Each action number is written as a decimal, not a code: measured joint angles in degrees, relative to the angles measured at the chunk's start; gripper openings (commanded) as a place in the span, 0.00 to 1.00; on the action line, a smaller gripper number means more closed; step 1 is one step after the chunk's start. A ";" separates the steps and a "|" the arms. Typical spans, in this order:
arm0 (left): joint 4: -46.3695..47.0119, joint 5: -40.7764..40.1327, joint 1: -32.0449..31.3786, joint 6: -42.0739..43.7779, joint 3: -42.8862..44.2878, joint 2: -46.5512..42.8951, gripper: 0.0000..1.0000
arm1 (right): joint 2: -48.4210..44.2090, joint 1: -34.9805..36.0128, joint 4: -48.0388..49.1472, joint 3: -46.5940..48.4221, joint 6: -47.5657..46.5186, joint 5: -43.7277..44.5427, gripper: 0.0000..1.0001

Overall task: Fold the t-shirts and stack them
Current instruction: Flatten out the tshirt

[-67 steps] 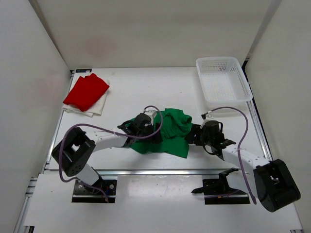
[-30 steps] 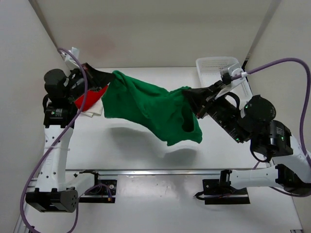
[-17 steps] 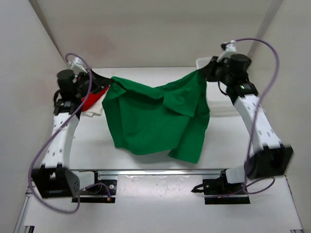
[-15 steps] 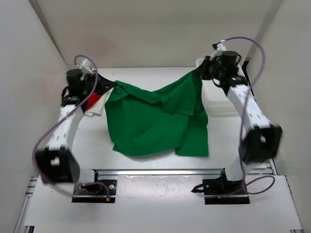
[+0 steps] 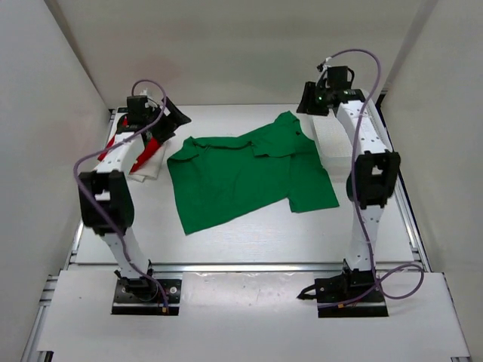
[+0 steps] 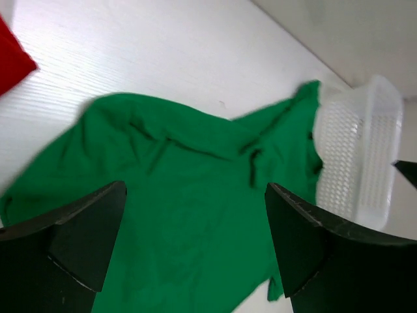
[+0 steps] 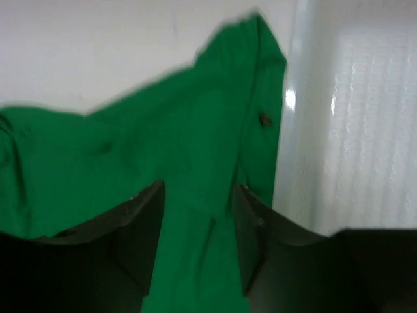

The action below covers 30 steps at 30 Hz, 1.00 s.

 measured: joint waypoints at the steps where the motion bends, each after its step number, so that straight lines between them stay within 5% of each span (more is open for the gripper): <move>1: 1.81 -0.20 -0.57 0.07 -3.02 -3.82 0.98 | -4.07 -0.15 1.29 -6.45 -0.24 1.01 0.36; 4: 7.74 0.24 -3.72 0.09 -13.42 -14.80 0.99 | -16.15 -0.24 8.22 -26.36 -0.20 0.55 0.13; 7: 11.78 2.08 -7.41 0.24 -23.71 -21.70 0.52 | -21.86 0.09 12.22 -36.83 0.07 -2.08 0.05; 8: 12.52 2.14 -8.48 0.20 -27.08 -23.08 0.28 | -21.59 0.28 12.46 -37.24 -0.55 -2.38 0.04; 10: 12.50 2.10 -10.16 1.07 -34.58 -25.46 0.11 | -19.12 0.90 13.07 -36.39 -1.31 -2.49 0.02; 23: 2.67 -3.23 -11.10 5.16 -59.54 -47.30 0.09 | -10.45 -7.17 14.99 -34.97 0.79 4.33 0.10; 30: -4.94 -5.86 -9.97 5.38 -65.22 -56.68 0.38 | -21.55 -3.34 20.11 -43.78 2.89 4.94 0.32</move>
